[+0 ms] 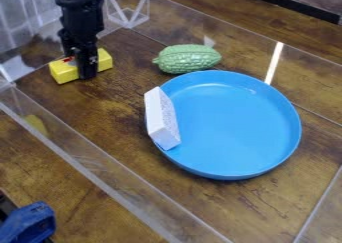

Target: Put the yellow brick in the blue tray

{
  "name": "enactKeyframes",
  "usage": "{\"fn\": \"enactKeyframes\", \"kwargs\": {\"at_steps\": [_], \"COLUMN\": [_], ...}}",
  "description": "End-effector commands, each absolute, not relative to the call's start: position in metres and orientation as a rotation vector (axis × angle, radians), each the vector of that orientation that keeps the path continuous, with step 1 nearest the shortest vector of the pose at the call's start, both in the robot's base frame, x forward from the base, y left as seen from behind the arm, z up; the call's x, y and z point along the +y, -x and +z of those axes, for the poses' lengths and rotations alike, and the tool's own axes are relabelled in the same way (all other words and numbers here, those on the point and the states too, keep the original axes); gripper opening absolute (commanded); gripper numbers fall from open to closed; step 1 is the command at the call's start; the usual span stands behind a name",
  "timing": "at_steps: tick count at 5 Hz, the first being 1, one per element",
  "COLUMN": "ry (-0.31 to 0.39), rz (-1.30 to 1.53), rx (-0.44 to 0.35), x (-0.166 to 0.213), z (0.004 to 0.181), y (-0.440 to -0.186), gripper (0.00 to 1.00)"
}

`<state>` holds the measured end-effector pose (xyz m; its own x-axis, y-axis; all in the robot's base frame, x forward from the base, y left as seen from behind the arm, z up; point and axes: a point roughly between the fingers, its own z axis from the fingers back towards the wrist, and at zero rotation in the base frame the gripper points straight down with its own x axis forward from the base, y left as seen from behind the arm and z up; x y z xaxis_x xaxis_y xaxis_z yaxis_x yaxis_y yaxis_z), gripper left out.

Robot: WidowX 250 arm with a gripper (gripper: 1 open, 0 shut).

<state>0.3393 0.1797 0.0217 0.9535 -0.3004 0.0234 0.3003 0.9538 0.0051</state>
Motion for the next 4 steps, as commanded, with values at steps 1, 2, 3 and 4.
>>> {"fn": "enactKeyframes", "kwargs": {"at_steps": [1,2,3,4], "ry": [-0.043,-0.045,-0.046,-0.053], "rz": [-0.297,-0.292,-0.287,-0.277], "rx": [-0.088,-0.100,-0.109,-0.113], "x": [0.198,0.200,0.200,0.199], "z": [0.052,0.061,0.067,0.075], "y": [-0.343,-0.344,-0.343,-0.344], "gripper": [0.00,0.00,0.00,0.00]}}
